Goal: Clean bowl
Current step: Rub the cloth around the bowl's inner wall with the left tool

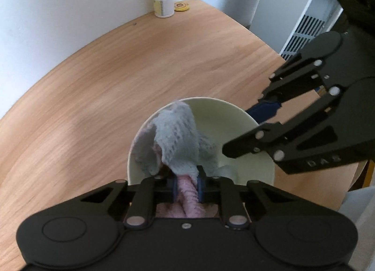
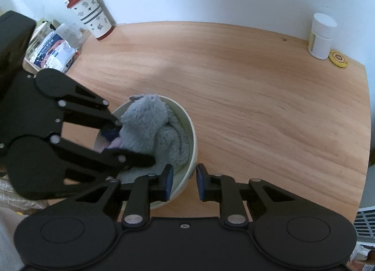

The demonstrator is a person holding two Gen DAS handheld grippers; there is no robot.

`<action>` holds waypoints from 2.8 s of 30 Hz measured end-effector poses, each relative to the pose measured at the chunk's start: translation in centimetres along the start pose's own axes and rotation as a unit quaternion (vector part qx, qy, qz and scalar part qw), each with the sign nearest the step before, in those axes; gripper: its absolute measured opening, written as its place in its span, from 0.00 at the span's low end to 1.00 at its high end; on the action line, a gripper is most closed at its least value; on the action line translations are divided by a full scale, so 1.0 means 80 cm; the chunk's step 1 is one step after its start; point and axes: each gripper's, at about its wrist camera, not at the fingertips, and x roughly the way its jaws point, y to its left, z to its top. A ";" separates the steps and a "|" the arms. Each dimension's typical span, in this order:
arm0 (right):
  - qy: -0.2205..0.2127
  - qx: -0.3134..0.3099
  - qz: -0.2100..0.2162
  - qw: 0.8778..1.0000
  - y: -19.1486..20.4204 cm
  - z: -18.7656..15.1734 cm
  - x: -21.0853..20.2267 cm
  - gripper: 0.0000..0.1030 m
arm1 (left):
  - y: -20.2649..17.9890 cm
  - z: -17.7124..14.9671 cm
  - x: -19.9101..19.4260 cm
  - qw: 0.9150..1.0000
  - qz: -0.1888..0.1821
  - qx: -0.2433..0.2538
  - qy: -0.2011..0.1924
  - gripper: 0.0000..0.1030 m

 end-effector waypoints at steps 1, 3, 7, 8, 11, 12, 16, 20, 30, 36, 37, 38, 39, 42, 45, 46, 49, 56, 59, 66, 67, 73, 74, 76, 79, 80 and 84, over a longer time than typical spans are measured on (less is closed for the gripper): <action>0.001 -0.004 -0.002 1.000 0.002 0.001 0.000 0.23 | -0.001 0.000 0.000 1.000 0.002 -0.002 -0.005 0.12; 0.004 -0.014 -0.006 1.000 0.006 0.001 0.001 0.23 | -0.004 0.003 0.002 1.000 0.012 0.001 -0.017 0.12; 0.013 -0.040 -0.013 0.999 0.011 0.002 -0.001 0.25 | -0.001 0.007 0.001 0.999 0.016 -0.004 -0.040 0.11; 0.015 -0.044 -0.014 0.999 0.010 0.003 -0.002 0.25 | -0.002 0.006 -0.001 0.999 0.021 -0.003 -0.047 0.11; 0.020 -0.053 -0.016 0.998 0.009 0.004 -0.002 0.25 | -0.001 0.007 -0.005 0.998 0.031 -0.008 -0.062 0.11; 0.022 -0.057 -0.019 0.998 0.009 0.005 -0.002 0.25 | -0.001 0.008 -0.009 0.997 0.036 -0.008 -0.066 0.11; 0.028 -0.053 -0.029 0.998 0.011 0.009 0.003 0.24 | 0.001 0.012 -0.024 0.997 0.051 -0.005 -0.064 0.10; 0.027 -0.050 -0.036 0.998 0.014 0.012 0.005 0.20 | 0.005 0.010 -0.030 0.997 0.056 0.004 -0.047 0.10; 0.014 -0.068 -0.050 0.996 0.024 0.021 0.008 0.18 | 0.013 0.004 -0.030 0.997 0.066 -0.004 -0.041 0.10; 0.013 -0.070 -0.059 0.996 0.024 0.022 0.008 0.16 | 0.012 0.003 -0.054 0.996 0.074 0.005 -0.040 0.10; 0.013 -0.070 -0.059 0.996 0.023 0.021 0.007 0.16 | 0.013 0.003 -0.057 0.997 0.074 0.006 -0.038 0.10; 0.013 -0.071 -0.060 0.996 0.024 0.023 0.007 0.16 | 0.013 0.003 -0.059 0.997 0.071 0.007 -0.036 0.10; 0.013 -0.073 -0.061 0.995 0.025 0.023 0.008 0.16 | 0.015 0.003 -0.059 0.997 0.066 0.006 -0.035 0.10; 0.015 -0.076 -0.061 0.995 0.023 0.022 0.006 0.15 | 0.017 0.003 -0.053 0.998 0.054 0.006 -0.025 0.10; 0.017 -0.074 -0.060 0.995 0.022 0.024 0.007 0.15 | 0.014 0.006 -0.037 0.999 0.045 0.022 -0.008 0.10; 0.017 -0.076 -0.061 0.995 0.022 0.024 0.007 0.15 | 0.013 0.007 -0.031 0.999 0.042 0.026 -0.002 0.10; 0.021 -0.080 -0.064 0.995 0.025 0.025 0.008 0.15 | 0.011 0.010 -0.014 0.999 0.032 0.034 0.011 0.10; 0.028 -0.078 -0.061 0.995 0.022 0.025 0.010 0.15 | 0.003 0.012 0.006 0.998 0.012 0.058 0.021 0.10; 0.032 -0.079 -0.062 0.994 0.021 0.027 0.011 0.15 | 0.004 0.011 0.006 0.998 -0.006 0.059 0.031 0.10; 0.041 -0.080 -0.064 0.994 0.026 0.037 0.021 0.15 | 0.008 0.006 -0.002 0.994 -0.052 0.066 0.066 0.10; 0.043 -0.081 -0.062 0.994 0.027 0.038 0.022 0.15 | 0.009 0.005 -0.004 0.994 -0.056 0.063 0.069 0.10; 0.048 -0.093 -0.066 0.992 0.031 0.040 0.026 0.15 | 0.010 0.006 -0.030 0.992 -0.066 0.070 0.075 0.10; 0.048 -0.094 -0.067 0.992 0.032 0.040 0.027 0.15 | 0.011 0.006 -0.035 0.992 -0.068 0.070 0.074 0.10; 0.049 -0.094 -0.068 0.992 0.033 0.040 0.027 0.15 | 0.013 0.008 -0.041 0.992 -0.070 0.071 0.072 0.10; 0.050 -0.090 -0.068 0.992 0.031 0.042 0.027 0.15 | 0.013 0.008 -0.046 0.992 -0.067 0.077 0.070 0.10; 0.050 -0.091 -0.069 0.992 0.032 0.042 0.027 0.15 | 0.013 0.008 -0.046 0.993 -0.066 0.075 0.069 0.10; 0.053 -0.095 -0.073 0.991 0.036 0.040 0.027 0.15 | 0.014 0.007 -0.039 0.994 -0.062 0.065 0.066 0.10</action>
